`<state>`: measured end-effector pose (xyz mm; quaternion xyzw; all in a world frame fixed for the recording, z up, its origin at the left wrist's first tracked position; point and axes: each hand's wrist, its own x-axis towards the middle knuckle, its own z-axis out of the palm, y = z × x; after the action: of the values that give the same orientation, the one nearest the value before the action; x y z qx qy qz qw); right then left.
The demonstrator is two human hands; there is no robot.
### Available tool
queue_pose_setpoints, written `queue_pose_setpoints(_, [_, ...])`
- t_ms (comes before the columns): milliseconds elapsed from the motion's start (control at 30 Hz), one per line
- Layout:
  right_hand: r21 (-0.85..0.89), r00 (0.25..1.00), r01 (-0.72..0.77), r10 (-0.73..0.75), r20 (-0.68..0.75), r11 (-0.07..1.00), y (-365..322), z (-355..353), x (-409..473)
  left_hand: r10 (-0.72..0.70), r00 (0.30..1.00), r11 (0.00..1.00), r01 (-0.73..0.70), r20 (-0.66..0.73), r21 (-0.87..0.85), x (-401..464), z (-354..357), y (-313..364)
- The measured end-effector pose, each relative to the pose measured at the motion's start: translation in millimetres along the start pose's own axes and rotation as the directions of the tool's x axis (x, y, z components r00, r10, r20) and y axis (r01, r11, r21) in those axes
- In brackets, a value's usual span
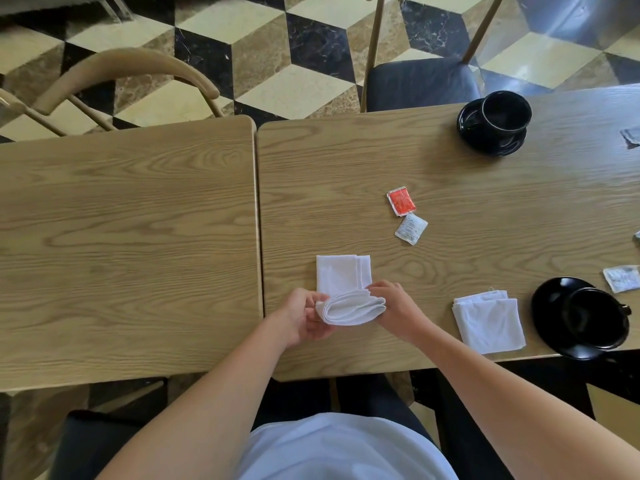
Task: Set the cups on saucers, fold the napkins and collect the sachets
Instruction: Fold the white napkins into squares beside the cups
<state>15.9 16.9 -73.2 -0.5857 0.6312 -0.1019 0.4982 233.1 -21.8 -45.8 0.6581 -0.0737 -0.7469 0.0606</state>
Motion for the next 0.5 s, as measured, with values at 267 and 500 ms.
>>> queue_pose_setpoints(267, [0.31, 0.989, -0.136, 0.111, 0.098, 0.941, -10, -11, 3, 0.529, 0.844, 0.658, -0.475, 0.09, 0.585, 3, -3, -10])
queue_pose_setpoints(500, [0.265, 0.934, -0.358, 0.35, 0.076, 0.895, -13, -10, 24, 0.498, 0.86, 0.792, -0.398, -0.113, 0.462, 13, 21, -3])
